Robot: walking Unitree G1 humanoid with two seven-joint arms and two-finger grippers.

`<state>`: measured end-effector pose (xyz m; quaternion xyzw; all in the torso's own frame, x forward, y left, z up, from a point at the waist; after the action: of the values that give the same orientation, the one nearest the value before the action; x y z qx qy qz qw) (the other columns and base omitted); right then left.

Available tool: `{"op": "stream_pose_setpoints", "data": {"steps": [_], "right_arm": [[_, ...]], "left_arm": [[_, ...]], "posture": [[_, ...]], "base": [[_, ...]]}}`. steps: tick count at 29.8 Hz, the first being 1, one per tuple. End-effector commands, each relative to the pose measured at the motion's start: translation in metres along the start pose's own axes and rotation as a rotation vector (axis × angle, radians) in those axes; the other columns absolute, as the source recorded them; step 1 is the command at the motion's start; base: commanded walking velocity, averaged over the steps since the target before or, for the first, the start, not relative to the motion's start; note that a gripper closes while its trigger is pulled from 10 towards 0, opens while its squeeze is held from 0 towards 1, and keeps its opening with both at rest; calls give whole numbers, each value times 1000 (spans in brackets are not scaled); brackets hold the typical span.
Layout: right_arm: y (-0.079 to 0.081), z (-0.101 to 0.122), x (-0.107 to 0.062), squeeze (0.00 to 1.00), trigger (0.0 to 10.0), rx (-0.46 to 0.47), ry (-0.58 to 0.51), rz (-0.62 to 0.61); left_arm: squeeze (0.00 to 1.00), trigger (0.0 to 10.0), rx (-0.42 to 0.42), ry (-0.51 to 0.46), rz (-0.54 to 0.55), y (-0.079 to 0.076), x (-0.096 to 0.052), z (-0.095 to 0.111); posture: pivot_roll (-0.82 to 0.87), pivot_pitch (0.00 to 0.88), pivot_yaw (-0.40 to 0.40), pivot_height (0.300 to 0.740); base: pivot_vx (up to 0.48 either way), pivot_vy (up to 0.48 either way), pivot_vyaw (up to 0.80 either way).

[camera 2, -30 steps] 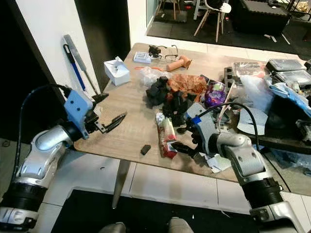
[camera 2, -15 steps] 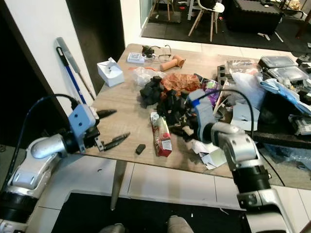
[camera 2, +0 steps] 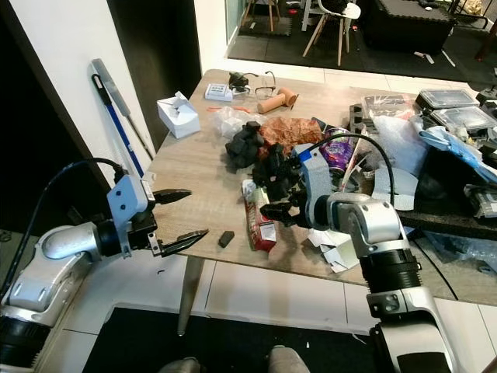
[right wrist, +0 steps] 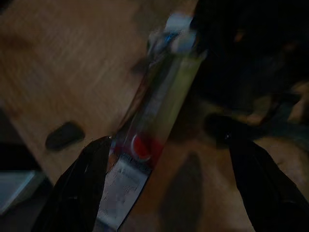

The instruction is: Picking trash to rubbish bin

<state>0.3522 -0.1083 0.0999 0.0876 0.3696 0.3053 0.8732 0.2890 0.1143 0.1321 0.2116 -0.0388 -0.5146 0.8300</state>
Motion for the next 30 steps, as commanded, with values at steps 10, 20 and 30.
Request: {"op": "stream_pose_setpoints", "data": {"steps": [10,20,30], "right_arm": [[-3,-13,8,0,10000,-64,185,-74],[-10,-19,9,0,9882,-44,216,-105],[-7,-19,11,0,0,-38,207,-99]], "left_arm": [[0,10000,-4,-29,-85,-18,9,11],[0,10000,-2,-49,-101,-21,14,18],[0,10000,-2,-52,-107,-23,13,20]], "posture": [[-41,0,-61,740],[-42,0,-76,740],[-38,0,-80,740]], "base": [[0,0,0],[0,0,0],[0,0,0]]}}
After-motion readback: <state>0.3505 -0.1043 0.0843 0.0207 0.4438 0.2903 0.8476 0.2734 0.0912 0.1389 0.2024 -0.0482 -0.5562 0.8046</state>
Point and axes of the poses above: a point about 5 cm out from each wrist's last joint towards the gripper, its own x axis pointing out of the wrist towards the gripper, its own z axis along the axis of the wrist's last joint, y = z × x, the point moved 6 cm from there along x, pointing out of the wrist towards the gripper, and after that the axes turned 9 degrees about x, right-handed, at the moved point
